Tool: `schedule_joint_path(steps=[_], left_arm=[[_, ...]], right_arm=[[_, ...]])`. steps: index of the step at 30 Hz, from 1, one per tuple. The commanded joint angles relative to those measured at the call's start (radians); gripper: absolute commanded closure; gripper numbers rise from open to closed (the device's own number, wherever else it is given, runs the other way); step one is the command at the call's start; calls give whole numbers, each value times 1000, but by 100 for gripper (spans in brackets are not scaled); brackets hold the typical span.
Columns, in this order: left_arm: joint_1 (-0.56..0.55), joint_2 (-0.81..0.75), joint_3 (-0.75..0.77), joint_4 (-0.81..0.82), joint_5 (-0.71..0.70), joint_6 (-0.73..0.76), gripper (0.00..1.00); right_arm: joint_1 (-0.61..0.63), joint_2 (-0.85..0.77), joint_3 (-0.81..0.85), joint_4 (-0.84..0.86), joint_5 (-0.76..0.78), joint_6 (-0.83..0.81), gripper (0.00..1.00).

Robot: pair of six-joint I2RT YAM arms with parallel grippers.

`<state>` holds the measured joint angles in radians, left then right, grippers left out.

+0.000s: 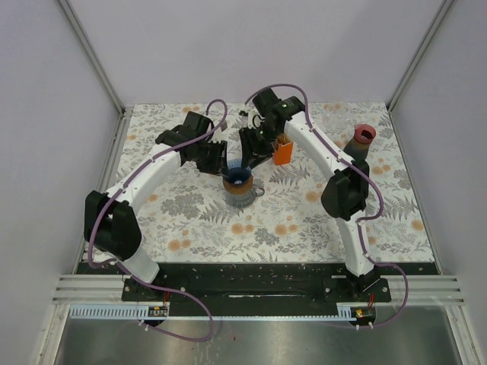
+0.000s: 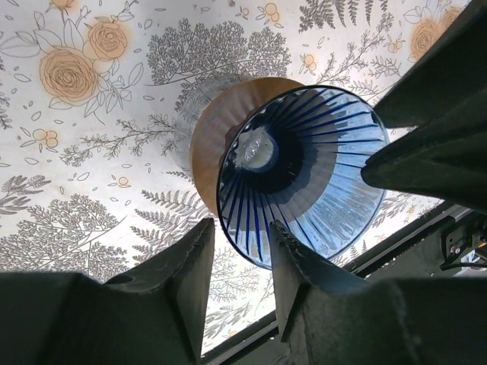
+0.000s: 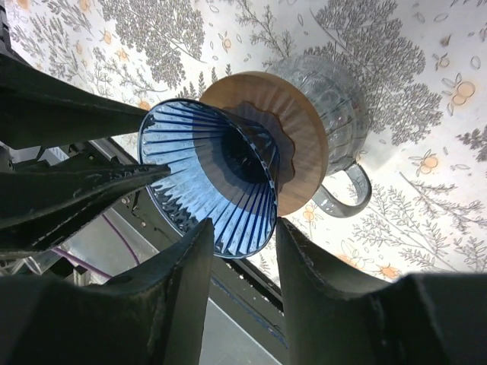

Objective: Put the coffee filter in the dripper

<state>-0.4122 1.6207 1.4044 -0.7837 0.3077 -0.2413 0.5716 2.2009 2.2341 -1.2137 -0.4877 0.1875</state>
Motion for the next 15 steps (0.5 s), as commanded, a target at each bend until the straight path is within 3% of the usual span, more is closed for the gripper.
schedule_joint_path(steps=[1, 6, 15], left_arm=[[3, -19, 70, -8, -10, 39, 59], [3, -21, 70, -11, -16, 51, 47], [6, -41, 148, -20, -28, 85, 38]], right_arm=[[4, 48, 116, -84, 30, -40, 53], [1, 49, 179, -128, 63, -56, 48], [-99, -41, 245, -103, 198, -65, 45]])
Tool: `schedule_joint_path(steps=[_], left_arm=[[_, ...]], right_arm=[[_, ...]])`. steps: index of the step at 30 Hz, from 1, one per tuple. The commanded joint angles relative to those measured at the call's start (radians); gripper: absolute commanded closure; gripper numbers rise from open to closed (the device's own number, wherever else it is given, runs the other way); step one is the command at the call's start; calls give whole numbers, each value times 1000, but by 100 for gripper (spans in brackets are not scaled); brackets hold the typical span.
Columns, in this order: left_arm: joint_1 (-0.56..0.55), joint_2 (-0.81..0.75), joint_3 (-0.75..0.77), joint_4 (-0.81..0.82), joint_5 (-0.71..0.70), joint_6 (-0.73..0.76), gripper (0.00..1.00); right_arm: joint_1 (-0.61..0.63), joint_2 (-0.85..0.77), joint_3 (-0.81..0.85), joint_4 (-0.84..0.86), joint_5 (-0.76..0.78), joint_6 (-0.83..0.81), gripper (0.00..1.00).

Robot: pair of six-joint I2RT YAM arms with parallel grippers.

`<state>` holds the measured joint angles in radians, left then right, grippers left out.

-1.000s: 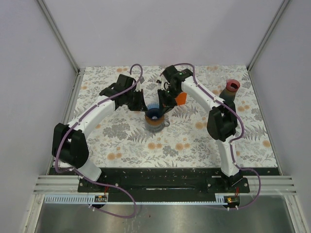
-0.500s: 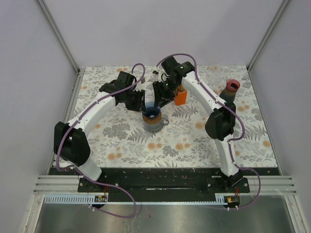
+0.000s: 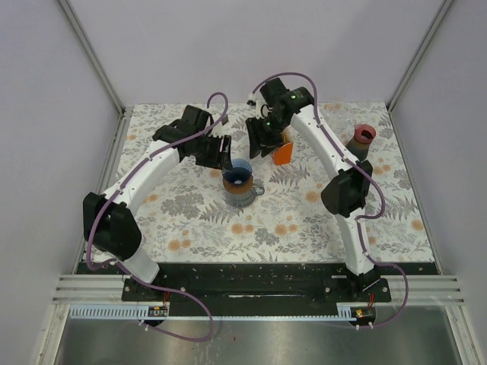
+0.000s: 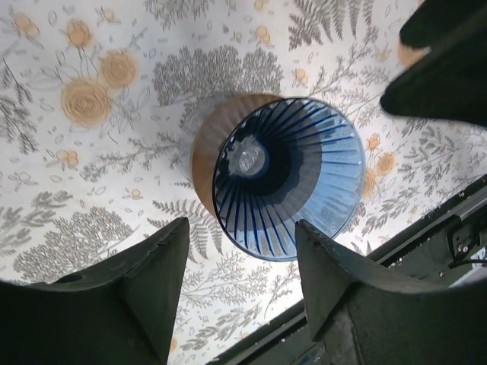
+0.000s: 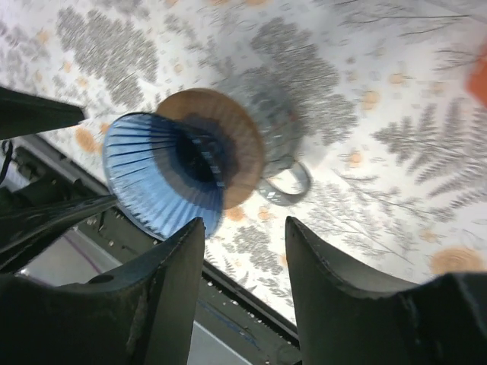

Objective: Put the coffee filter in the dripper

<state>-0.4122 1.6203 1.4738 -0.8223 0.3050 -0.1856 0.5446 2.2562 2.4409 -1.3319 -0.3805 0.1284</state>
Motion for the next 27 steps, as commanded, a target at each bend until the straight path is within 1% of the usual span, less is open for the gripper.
schedule_joint_path(steps=[1, 3, 5, 7, 9, 12, 15, 17, 19, 21, 25, 27], left_arm=[[7, -43, 89, 18, -33, 35, 37], [10, -46, 105, 20, -52, 44, 35], [16, -51, 112, 18, -64, 49, 34], [23, -56, 111, 18, -66, 51, 32], [27, -63, 105, 18, -69, 54, 32], [32, -65, 92, 20, -69, 54, 32], [33, -69, 82, 20, -75, 55, 32], [35, -73, 77, 18, -79, 57, 32], [38, -74, 77, 20, -83, 57, 32], [41, -74, 74, 18, -83, 55, 32], [44, -74, 71, 25, -76, 51, 32], [42, -73, 69, 26, -75, 48, 32]], right_arm=[[-87, -110, 32, 37, 118, -4, 44], [-112, -130, -2, 95, 228, -6, 40], [-126, -115, -22, 128, 432, -18, 35], [-149, -77, 3, 129, 471, -47, 32], [-175, -29, 52, 129, 495, -49, 32], [-196, 31, 105, 140, 476, -78, 32], [-196, 69, 107, 174, 459, -113, 34], [-198, 91, 109, 181, 469, -124, 36], [-199, 114, 107, 180, 502, -122, 41], [-201, 129, 106, 181, 525, -162, 46], [-201, 155, 101, 189, 488, -188, 55], [-199, 163, 98, 192, 453, -211, 64]])
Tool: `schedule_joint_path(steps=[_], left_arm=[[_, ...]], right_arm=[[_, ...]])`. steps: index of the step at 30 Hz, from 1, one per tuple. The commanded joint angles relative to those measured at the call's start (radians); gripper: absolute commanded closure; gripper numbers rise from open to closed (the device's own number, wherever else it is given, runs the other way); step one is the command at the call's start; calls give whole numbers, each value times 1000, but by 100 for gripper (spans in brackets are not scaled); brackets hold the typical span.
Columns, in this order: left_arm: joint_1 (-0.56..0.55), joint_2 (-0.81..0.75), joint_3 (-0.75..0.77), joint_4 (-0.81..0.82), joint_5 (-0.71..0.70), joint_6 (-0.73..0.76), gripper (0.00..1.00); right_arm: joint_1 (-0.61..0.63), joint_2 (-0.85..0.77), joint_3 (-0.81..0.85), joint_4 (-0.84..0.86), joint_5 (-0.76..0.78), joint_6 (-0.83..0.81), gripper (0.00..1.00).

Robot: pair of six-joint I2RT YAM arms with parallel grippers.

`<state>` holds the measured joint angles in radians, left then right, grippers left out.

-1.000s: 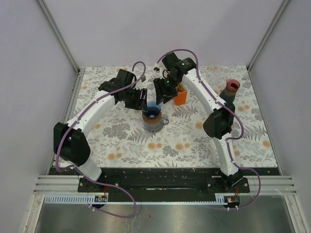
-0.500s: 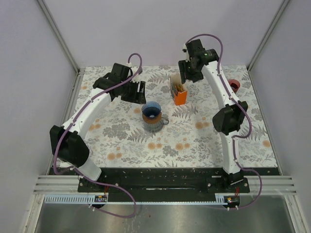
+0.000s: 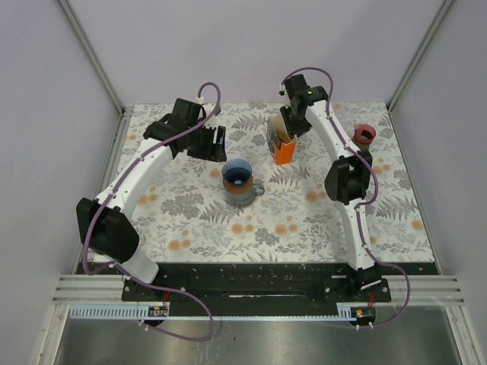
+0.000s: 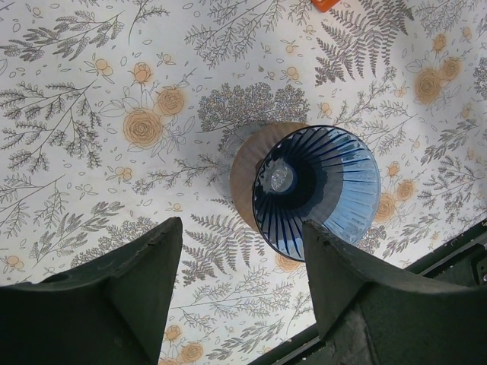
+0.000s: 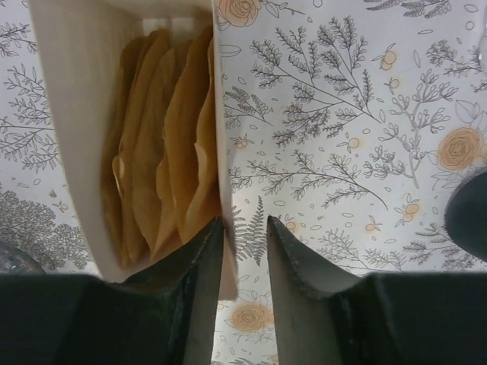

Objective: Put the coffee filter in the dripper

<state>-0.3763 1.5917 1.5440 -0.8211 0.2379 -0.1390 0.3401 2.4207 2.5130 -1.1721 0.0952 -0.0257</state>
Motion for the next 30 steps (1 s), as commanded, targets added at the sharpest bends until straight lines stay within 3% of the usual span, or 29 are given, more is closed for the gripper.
schedule_joint_path(steps=[1, 5, 6, 11, 19, 25, 30], left_arm=[[7, -44, -4, 25, -6, 1, 32], [8, -49, -2, 25, 0, 7, 32], [10, -52, 1, 25, 0, 13, 32], [10, -52, 48, 16, 17, 79, 32], [11, -53, 237, -39, 175, 268, 26], [2, -62, 376, -81, 239, 259, 15], [-48, -99, 467, -84, 235, 269, 10]], right_arm=[[5, 1, 23, 34, -37, -69, 70], [4, -14, 4, 35, -72, -98, 97], [5, -28, -3, 38, -69, -109, 100], [5, -148, -97, 69, -38, -186, 100], [34, -567, -507, 319, -75, -417, 100], [152, -869, -781, 483, -88, -588, 100], [292, -985, -836, 500, -83, -663, 100]])
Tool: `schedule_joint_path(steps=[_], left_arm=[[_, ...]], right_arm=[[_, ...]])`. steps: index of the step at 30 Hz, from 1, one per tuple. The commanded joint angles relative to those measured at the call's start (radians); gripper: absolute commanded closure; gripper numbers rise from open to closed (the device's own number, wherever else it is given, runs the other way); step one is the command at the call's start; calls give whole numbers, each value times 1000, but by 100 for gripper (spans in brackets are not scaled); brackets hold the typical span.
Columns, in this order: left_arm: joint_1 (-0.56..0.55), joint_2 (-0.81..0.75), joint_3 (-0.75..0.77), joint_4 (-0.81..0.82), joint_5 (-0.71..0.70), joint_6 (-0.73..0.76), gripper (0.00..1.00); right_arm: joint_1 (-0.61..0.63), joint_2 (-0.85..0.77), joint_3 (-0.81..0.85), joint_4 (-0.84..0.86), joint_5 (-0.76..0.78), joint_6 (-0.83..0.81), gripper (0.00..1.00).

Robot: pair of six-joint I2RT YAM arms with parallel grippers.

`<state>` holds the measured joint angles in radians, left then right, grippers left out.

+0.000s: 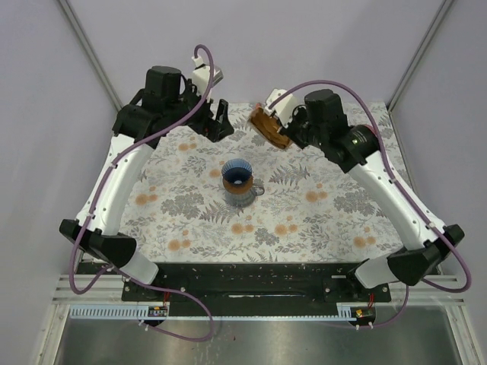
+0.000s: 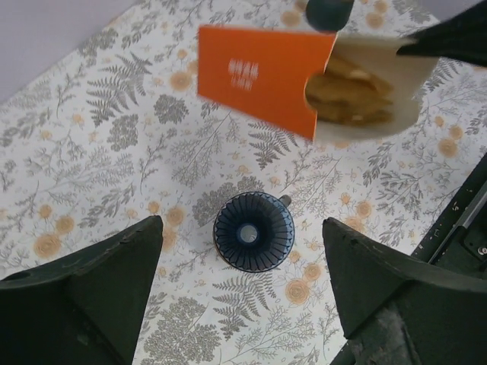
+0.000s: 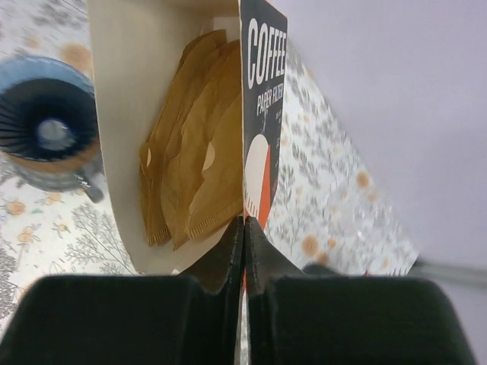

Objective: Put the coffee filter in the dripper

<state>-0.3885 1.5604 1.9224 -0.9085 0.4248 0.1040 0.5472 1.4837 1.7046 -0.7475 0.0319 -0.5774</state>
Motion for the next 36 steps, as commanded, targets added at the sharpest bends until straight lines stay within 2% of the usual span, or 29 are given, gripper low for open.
schedule_joint_path(steps=[1, 5, 9, 19, 23, 27, 30, 36], left_arm=[[-47, -77, 105, 3, 49, 34, 9], [-88, -89, 184, -68, 26, 109, 8], [-130, -108, 178, -125, -87, 215, 8], [-165, -111, 86, -92, -113, 336, 11], [-171, -105, 63, -79, -119, 352, 11], [-174, -99, 32, -70, -150, 372, 16], [-173, -103, 7, -70, -156, 391, 25], [-176, -103, -3, -75, -147, 396, 73]], right_arm=[[105, -54, -20, 56, -24, -114, 100], [172, -36, 30, -9, -26, -119, 100], [197, -23, 40, -18, -58, -114, 100], [220, -59, 6, 43, -276, -114, 100], [221, -74, -8, 50, -323, -119, 100], [221, -76, -17, 56, -334, -122, 100], [223, -91, -40, 80, -342, -130, 100], [223, -120, -89, 140, -343, -136, 100]])
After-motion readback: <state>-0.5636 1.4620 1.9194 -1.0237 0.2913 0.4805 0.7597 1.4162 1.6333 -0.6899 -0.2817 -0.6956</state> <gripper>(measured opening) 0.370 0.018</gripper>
